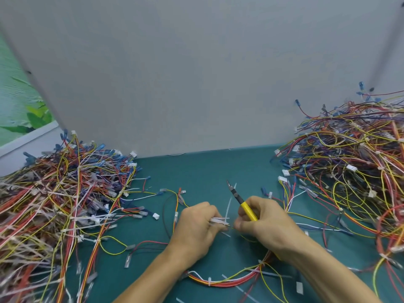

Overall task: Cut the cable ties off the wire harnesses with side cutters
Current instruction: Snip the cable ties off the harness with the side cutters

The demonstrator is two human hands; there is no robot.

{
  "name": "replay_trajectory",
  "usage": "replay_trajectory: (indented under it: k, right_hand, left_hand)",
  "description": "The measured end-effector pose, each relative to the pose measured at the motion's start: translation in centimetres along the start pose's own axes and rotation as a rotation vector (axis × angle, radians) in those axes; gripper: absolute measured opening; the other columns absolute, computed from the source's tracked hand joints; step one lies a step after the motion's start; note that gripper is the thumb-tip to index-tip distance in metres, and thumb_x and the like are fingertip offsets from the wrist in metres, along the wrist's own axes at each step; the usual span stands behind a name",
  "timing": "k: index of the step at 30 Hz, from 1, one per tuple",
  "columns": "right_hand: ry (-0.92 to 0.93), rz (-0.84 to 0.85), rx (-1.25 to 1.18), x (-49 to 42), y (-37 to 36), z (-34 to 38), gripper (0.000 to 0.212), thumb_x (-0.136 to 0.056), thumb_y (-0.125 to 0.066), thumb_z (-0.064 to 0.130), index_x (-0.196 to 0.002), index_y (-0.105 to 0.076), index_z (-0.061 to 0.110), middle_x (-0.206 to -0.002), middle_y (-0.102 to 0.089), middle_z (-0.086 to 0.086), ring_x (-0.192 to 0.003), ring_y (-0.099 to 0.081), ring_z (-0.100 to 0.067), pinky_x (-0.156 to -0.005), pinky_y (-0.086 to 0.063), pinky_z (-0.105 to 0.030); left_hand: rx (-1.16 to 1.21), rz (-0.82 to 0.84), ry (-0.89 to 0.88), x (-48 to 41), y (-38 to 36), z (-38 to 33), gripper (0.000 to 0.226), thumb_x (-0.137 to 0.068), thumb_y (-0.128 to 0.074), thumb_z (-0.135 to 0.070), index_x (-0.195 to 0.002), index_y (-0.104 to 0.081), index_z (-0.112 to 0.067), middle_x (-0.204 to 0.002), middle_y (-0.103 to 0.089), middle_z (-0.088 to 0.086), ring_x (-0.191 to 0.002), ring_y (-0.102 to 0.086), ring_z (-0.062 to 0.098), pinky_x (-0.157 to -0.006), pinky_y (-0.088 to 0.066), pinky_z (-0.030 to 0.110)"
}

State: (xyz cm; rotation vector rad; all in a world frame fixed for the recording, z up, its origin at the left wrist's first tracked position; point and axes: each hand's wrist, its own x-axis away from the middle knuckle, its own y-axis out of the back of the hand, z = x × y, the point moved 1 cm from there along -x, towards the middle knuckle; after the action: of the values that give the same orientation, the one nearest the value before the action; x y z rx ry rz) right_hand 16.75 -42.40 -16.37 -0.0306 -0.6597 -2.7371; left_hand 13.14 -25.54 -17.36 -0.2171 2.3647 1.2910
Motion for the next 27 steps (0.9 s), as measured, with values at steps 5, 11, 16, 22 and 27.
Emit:
replay_trajectory:
  k: [5,11,16,22,27]
  right_hand:
    - [0.055,0.021,0.134,0.1,-0.2,0.3,0.017,-0.073,-0.075,0.018,-0.080,-0.060,0.019,-0.077,-0.071,0.004,-0.075,-0.065,-0.017,-0.074,-0.055,-0.035]
    - [0.174,-0.025,0.328,0.9,-0.9,0.8,0.016,-0.076,-0.069,0.020,-0.078,-0.053,0.019,-0.077,-0.066,0.003,-0.078,-0.059,-0.018,-0.071,-0.049,-0.034]
    - [0.234,-0.031,0.355,1.0,-1.0,0.7,0.016,-0.077,-0.066,0.022,-0.079,-0.050,0.019,-0.077,-0.064,-0.001,-0.078,-0.056,-0.021,-0.071,-0.048,-0.037]
    - [0.237,0.055,0.363,0.8,-0.7,0.3,0.014,-0.075,-0.066,0.024,-0.074,-0.052,0.023,-0.072,-0.064,-0.001,-0.070,-0.054,-0.015,-0.065,-0.046,-0.028]
    - [0.256,0.113,0.350,0.6,-0.4,0.4,0.013,-0.075,-0.068,0.028,-0.074,-0.055,0.026,-0.065,-0.058,0.003,-0.059,-0.046,-0.006,-0.056,-0.039,-0.019]
  left_hand:
    - [0.110,-0.012,0.106,0.5,0.0,0.0,0.018,-0.071,-0.082,-0.016,-0.069,-0.066,-0.009,-0.067,-0.062,0.000,-0.063,-0.054,0.012,-0.059,-0.036,0.016]
    - [0.229,0.090,0.141,1.3,0.2,0.2,0.012,-0.074,-0.074,-0.022,-0.072,-0.062,-0.021,-0.051,-0.049,-0.016,-0.051,-0.041,0.004,-0.053,-0.032,0.012]
    - [0.227,0.111,0.115,1.0,0.5,0.4,0.018,-0.080,-0.064,-0.028,-0.069,-0.061,-0.013,-0.052,-0.045,-0.011,-0.053,-0.040,0.005,-0.053,-0.031,0.015]
    - [0.338,0.143,0.206,0.8,0.6,1.2,0.014,-0.078,-0.066,-0.030,-0.065,-0.061,-0.024,-0.048,-0.031,-0.009,-0.051,-0.028,0.006,-0.052,-0.025,0.022]
    - [0.456,0.204,0.288,0.7,0.7,1.6,0.011,-0.075,-0.064,-0.033,-0.065,-0.062,-0.029,-0.050,-0.023,-0.010,-0.051,-0.023,0.011,-0.051,-0.019,0.028]
